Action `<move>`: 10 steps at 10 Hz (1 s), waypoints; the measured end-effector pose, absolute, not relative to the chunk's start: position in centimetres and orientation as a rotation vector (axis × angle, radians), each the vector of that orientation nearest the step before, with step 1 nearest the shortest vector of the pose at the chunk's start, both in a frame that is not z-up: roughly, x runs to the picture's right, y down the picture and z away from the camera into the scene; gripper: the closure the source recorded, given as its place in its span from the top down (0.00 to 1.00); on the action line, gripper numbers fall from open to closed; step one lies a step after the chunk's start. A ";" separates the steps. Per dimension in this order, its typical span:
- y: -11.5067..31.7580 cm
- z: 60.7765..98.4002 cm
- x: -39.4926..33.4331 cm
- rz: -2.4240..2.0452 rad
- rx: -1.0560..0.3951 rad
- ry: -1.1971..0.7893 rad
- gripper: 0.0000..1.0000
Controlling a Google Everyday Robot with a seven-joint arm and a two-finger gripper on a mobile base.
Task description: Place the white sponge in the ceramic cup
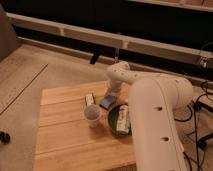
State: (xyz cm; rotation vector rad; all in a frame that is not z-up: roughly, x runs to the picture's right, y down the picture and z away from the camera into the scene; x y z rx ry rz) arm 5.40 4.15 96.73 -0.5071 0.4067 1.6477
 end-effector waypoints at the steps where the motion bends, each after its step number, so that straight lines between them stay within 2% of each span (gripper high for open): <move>1: 2.9 96.1 6.2 1.649 -0.476 0.400 0.00; 5: -2.0 92.9 7.3 1.619 -0.362 0.347 0.00; 10: -7.5 87.2 3.8 1.436 -0.258 0.298 0.00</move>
